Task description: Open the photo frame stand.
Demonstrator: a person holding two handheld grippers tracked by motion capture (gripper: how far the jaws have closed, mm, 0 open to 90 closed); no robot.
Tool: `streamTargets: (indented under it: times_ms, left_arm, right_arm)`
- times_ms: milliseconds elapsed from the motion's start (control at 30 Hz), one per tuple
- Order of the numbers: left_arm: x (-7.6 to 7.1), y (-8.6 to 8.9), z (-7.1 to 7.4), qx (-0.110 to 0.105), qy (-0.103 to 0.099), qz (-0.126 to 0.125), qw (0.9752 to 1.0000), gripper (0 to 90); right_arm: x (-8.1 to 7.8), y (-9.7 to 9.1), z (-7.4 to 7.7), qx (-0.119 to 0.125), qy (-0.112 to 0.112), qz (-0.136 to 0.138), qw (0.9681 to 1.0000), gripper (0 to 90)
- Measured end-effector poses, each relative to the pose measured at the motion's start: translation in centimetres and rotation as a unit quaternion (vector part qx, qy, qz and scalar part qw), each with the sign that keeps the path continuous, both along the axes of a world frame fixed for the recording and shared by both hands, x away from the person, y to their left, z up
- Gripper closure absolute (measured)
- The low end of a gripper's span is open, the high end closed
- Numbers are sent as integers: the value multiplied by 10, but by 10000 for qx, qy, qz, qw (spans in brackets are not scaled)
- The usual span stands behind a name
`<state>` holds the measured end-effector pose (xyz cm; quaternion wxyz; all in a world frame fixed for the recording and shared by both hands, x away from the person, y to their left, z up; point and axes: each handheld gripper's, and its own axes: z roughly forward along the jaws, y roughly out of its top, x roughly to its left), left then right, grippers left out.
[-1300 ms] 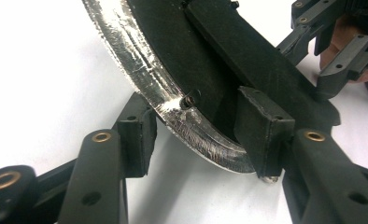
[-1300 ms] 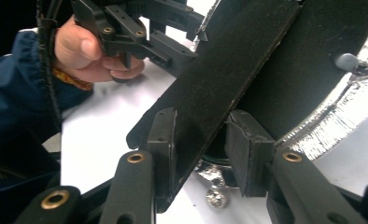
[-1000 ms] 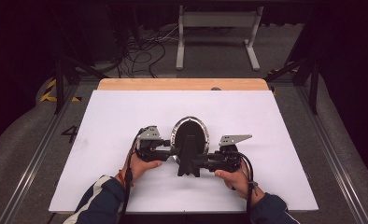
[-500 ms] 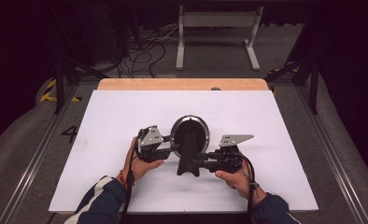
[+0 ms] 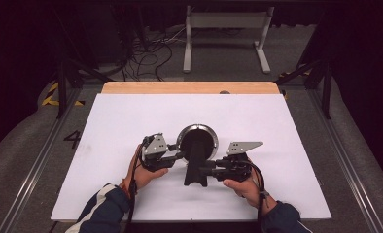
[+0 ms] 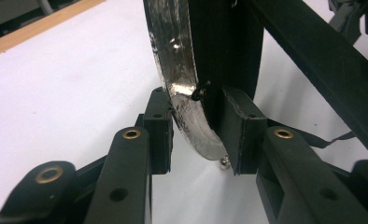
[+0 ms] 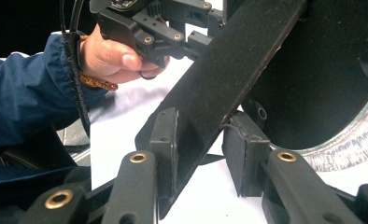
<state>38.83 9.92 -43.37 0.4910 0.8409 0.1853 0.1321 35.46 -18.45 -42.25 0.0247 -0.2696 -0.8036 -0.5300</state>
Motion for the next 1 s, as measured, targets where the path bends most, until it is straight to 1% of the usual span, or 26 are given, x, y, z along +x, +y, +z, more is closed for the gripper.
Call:
streamTargets:
  times_ms: [100,200,300,367,433,567,700,833,933,1000]
  left_arm:
    - [0,-3,-3,80,69,-97,9999,661]
    - [1,-5,-7,132,116,-147,9997,654]
    - [1,-8,-11,289,162,-178,9993,651]
    - [0,-12,-14,378,58,-130,9992,634]
    - [-1,-13,-14,404,-1,-105,9991,627]
    - [-2,-14,-14,415,-56,-64,9991,622]
    - [-2,-16,-13,510,-227,54,9984,617]
    - [0,-18,-13,587,-322,179,9976,620]
    - [0,-20,-13,693,-445,277,9962,622]
    - [2,-21,-14,716,-488,346,9956,631]
  right_arm:
    - [0,1,-1,-82,-25,-23,10000,693]
    - [0,2,-2,-88,-13,-34,10000,700]
    - [0,2,-2,-87,-16,-34,10000,701]
    - [-1,2,-2,-88,-16,-37,10000,700]
    - [0,1,-2,-77,-11,-51,10000,699]
    - [0,1,-1,-48,7,-38,10000,696]
    - [0,0,0,-53,-1,-57,10000,696]
    - [0,1,0,-106,-21,-74,9999,703]
    - [0,2,-2,-182,-45,-94,9998,717]
    - [1,3,-3,-256,-49,-117,9996,730]
